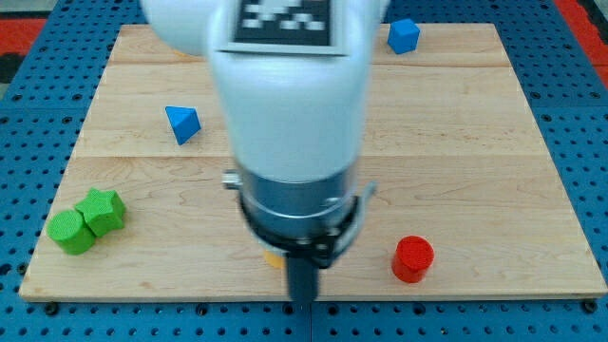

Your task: Push the red circle a bit up

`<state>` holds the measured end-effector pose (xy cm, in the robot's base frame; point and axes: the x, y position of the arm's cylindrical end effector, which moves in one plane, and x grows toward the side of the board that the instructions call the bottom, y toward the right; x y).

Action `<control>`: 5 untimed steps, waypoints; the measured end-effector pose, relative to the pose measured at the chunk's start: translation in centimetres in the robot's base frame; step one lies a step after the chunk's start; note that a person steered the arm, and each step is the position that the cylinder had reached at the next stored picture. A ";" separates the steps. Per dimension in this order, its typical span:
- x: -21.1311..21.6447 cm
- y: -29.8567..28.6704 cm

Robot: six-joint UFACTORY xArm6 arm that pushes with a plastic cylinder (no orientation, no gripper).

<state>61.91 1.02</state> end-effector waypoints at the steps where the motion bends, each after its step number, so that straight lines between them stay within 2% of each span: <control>1: -0.1 3.9; 3: 0.0 8.8; 5: -2.8 8.9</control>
<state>59.08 9.95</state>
